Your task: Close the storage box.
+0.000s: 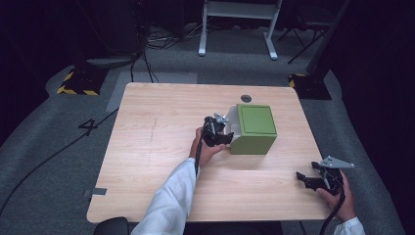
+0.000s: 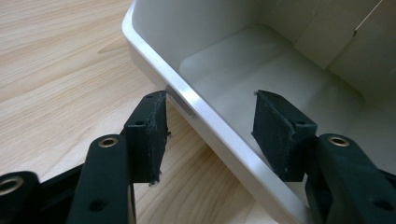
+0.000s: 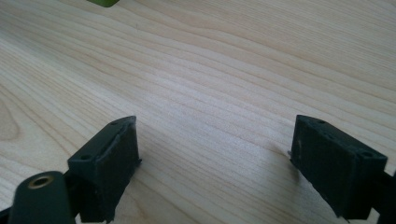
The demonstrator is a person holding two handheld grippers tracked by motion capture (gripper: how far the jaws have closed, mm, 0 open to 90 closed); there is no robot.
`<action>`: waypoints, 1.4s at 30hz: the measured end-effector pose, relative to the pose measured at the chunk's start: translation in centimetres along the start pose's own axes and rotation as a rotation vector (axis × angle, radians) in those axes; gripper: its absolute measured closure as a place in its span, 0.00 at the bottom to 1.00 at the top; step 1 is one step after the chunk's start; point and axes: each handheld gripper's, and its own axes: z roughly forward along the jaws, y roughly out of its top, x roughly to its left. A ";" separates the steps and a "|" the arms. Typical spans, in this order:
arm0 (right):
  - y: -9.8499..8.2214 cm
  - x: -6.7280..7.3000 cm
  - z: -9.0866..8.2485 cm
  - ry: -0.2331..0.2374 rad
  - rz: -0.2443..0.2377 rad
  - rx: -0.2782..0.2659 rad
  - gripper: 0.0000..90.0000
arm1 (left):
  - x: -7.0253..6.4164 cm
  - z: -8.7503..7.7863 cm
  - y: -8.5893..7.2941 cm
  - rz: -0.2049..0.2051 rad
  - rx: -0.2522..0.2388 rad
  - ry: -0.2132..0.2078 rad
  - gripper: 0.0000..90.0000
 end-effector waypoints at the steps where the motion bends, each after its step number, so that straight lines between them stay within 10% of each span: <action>1: 0.0 0.0 0.0 0.000 0.000 0.000 0.17 | -0.1 0.1 0.1 0.004 0.001 -0.001 0.50; 42: 0.0 0.1 0.0 -0.005 -0.005 -0.002 0.17 | -0.2 -2.1 1.2 0.131 0.022 0.004 0.43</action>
